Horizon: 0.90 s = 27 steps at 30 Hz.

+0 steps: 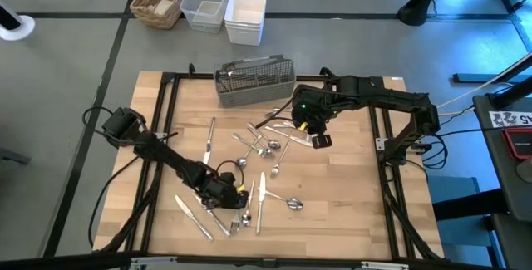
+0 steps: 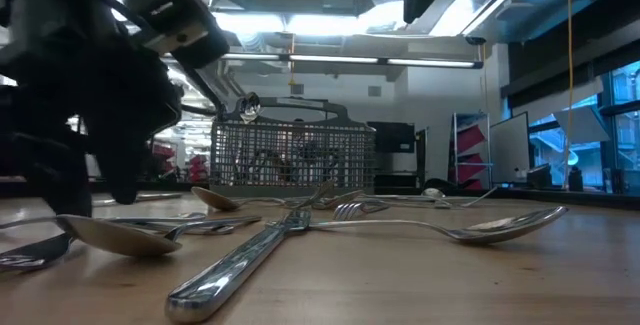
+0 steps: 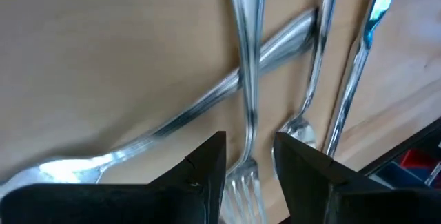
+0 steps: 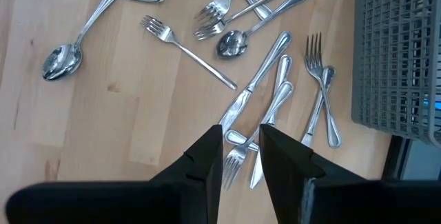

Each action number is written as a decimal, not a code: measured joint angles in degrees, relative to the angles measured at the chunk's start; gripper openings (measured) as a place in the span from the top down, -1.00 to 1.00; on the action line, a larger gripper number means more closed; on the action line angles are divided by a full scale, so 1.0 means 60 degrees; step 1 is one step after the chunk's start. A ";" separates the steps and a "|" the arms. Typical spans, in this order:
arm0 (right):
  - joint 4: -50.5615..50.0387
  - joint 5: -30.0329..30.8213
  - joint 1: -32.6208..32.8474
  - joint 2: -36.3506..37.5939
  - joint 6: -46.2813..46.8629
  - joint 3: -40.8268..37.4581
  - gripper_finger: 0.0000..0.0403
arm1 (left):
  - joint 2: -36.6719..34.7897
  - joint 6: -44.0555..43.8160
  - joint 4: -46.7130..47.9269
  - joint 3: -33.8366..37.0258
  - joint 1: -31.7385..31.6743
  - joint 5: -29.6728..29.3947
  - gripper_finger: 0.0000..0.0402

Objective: Sort silverware
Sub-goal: Put the silver fork into the silverware rack

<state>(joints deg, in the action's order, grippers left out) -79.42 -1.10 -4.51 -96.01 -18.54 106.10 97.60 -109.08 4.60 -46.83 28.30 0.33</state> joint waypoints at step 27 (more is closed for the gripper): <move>0.0004 0.0000 0.0000 -0.0004 -0.0001 0.0000 0.52 | 0.0058 0.0436 0.0463 -0.0317 -0.0315 0.0340 0.43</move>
<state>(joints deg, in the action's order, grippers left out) -79.40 -1.10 -4.51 -96.03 -18.55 106.10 97.95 -106.46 7.38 -48.73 26.41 2.37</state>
